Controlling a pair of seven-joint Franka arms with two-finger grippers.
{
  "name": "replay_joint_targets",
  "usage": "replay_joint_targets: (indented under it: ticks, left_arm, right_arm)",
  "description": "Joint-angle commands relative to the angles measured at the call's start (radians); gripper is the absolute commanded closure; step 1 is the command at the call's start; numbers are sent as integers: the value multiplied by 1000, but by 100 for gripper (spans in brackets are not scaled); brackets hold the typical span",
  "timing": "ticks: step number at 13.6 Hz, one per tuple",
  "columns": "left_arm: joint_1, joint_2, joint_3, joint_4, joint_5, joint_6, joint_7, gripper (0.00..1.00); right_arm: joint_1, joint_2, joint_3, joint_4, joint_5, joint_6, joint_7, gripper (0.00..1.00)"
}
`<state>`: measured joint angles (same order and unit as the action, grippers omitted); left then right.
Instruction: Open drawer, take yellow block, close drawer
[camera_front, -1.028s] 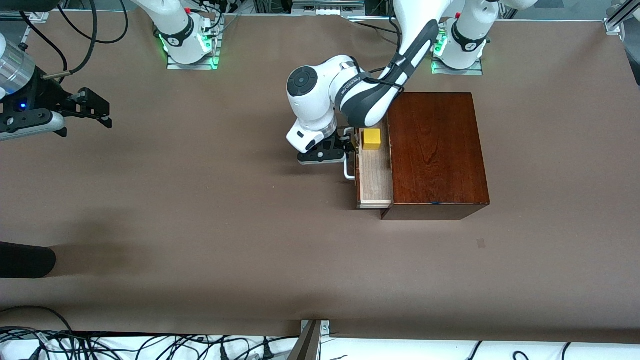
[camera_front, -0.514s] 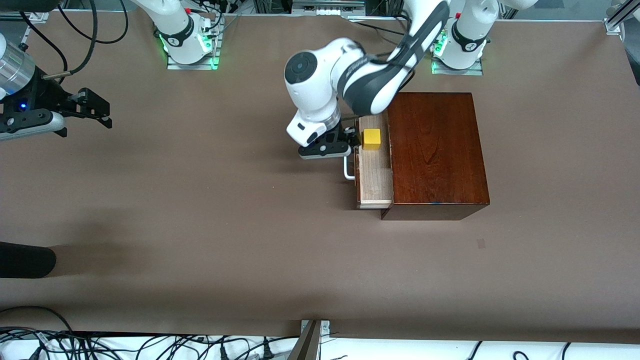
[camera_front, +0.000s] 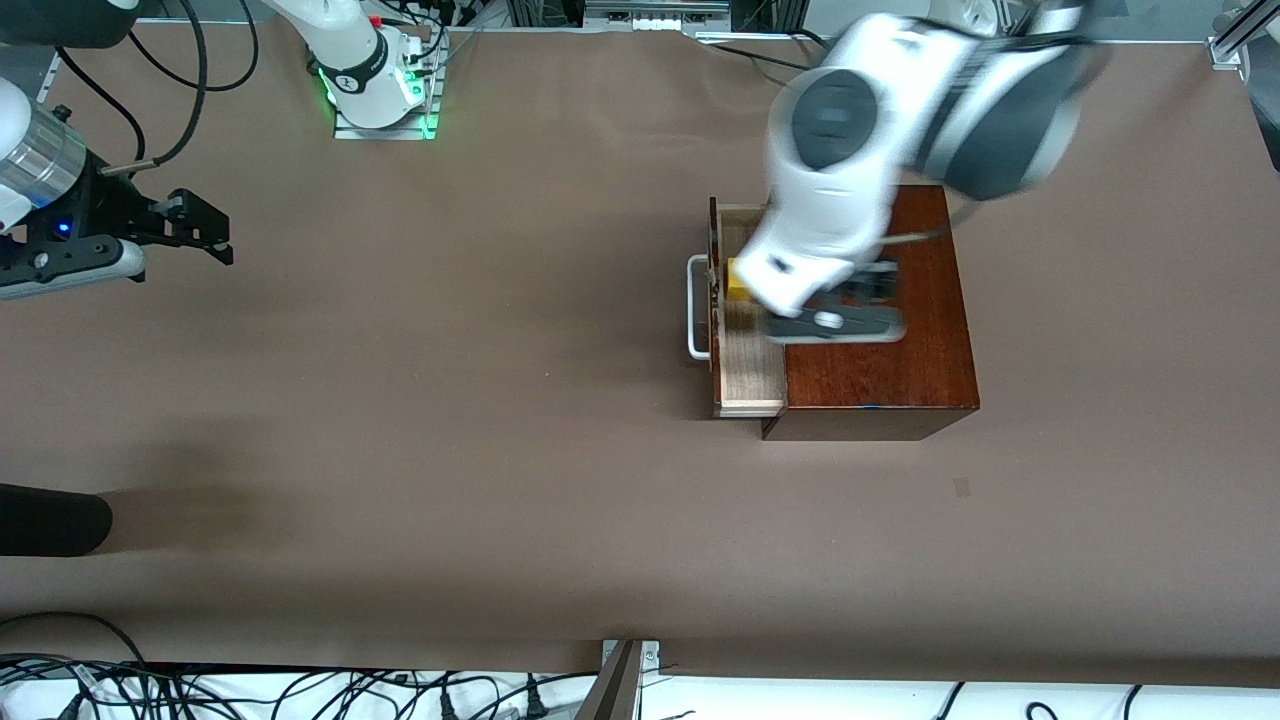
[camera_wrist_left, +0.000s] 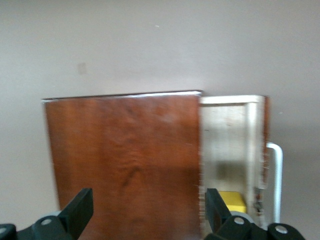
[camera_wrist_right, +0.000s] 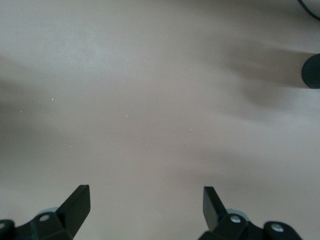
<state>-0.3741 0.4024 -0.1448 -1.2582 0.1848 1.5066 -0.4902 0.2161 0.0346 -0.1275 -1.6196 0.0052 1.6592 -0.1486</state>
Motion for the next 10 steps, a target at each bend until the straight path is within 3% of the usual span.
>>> replay_joint_targets:
  ticks: [1,4,6,8,10]
  left_arm:
    - [130,-68,-12,-13,-92,-66,158,0]
    - [297,-112,-12,-18,-206,-120,301,0]
    - [349,-134,1,-24,-223,-147,326,0]
    - [351,-242,28,-154,-220,-120,364,0]
    - [350,-367,91,-339,-217,8,445,0]
  right_arm:
    - [11,4,37,20,25,-10,9,0]
    - [14,11,77,20,32,-1,7,0]
    - [22,13,150,20,35,-4,7,0]
    - [54,51,219,20,35,-2,7,0]
    - [130,73,278,20,26,5,7,0]
